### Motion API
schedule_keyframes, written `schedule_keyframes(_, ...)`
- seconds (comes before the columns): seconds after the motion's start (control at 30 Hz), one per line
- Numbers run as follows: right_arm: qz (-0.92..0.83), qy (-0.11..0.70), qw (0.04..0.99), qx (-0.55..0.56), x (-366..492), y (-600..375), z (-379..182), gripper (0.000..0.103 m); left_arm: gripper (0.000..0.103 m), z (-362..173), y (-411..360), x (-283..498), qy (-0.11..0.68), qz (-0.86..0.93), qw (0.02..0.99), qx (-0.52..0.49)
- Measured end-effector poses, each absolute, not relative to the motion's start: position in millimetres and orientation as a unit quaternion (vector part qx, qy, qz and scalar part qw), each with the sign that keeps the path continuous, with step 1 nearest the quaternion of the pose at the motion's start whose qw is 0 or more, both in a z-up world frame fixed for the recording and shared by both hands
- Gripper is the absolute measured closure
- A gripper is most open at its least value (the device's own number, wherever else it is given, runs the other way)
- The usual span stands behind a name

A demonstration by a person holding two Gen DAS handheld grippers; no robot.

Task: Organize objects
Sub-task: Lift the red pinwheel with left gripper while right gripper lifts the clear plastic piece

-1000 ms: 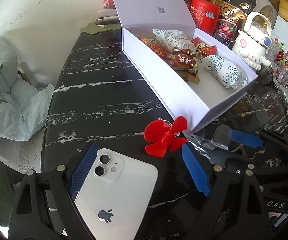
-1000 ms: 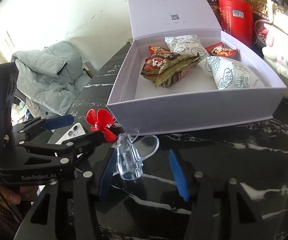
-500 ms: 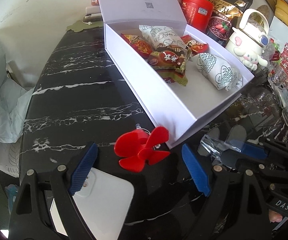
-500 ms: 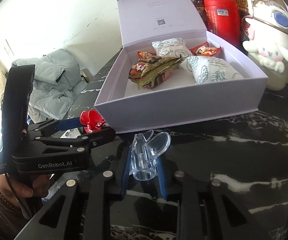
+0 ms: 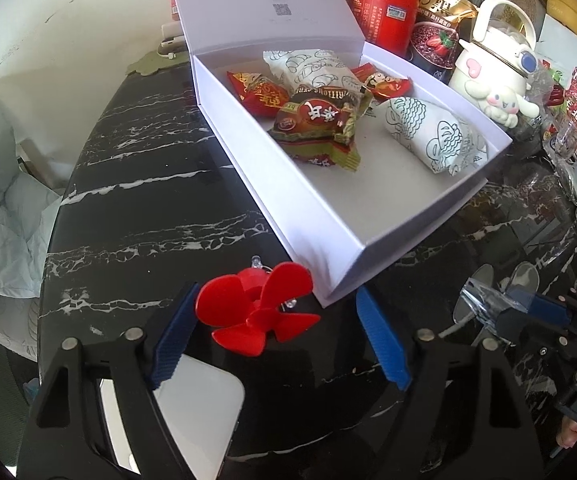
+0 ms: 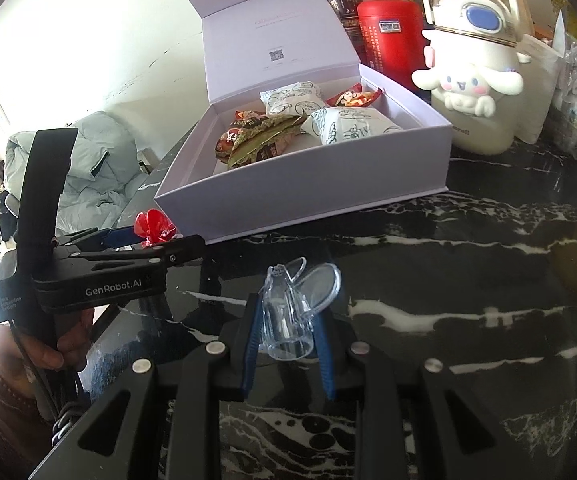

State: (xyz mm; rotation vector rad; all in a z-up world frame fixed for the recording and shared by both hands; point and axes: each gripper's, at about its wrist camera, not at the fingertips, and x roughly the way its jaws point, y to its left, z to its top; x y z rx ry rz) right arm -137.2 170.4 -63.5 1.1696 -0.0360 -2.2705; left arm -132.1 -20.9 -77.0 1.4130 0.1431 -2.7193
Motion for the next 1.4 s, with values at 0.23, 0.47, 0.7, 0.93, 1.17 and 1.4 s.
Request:
schedule_keyframes(0.23,-0.851,-0.017,0.287,0.44,-125,182,-63,0.078,0.057,-73,-20,-124,0.059,-0.888,0.025,0.456)
schedule_keyframes(0.47,-0.849,-0.019,0.29,0.442,-120,186,-62,0.078,0.06,-72,-9,-107,0.055,-0.886,-0.012,0.46)
schedule_keyframes(0.7,-0.848,-0.014,0.292,0.441,-117,188,-62,0.078,0.06,-70,17,-86,0.03,-0.883,-0.062,0.464)
schedule_keyframes(0.93,-0.842,0.002,0.29,0.454,-113,189,-65,0.057,0.06,-70,25,-80,0.025,-0.882,-0.082,0.463)
schedule_keyframes(1.17,-0.84,0.02,0.297,0.453,-105,190,-68,0.046,0.059,-71,28,-82,0.015,-0.885,-0.08,0.459)
schedule_keyframes(1.4,-0.842,0.035,0.294,0.451,-102,191,-67,0.046,0.056,-71,29,-82,0.009,-0.885,-0.078,0.458)
